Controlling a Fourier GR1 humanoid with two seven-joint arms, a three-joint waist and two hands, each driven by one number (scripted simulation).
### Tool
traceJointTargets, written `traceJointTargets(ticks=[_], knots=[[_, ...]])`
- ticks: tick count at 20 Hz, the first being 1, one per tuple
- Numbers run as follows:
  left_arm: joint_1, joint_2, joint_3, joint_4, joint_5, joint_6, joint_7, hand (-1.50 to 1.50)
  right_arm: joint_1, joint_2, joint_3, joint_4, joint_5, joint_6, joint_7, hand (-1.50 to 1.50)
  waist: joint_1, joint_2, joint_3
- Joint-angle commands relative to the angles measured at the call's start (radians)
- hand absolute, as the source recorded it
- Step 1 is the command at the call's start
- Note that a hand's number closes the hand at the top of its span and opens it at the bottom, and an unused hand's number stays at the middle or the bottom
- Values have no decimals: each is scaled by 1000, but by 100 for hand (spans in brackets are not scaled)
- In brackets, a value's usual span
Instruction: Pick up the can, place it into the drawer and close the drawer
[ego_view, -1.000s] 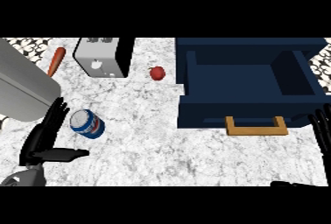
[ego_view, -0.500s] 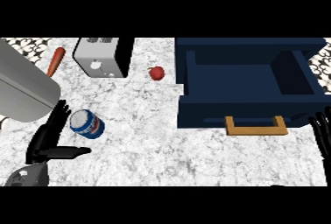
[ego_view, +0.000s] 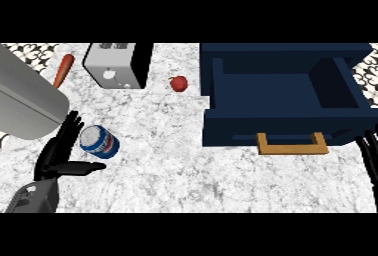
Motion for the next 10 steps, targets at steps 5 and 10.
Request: traceJointTargets(ticks=[5,10], knots=[[-62,2,-11,104,-2,15,-37,-150,-101,-28,-23,-17,-25,-18,108,-150,2,0,0],[-127,-42,-29,117,-7,69,12,-150,-94,-22,-27,7,-4,-23,104,-150,1,0,1]])
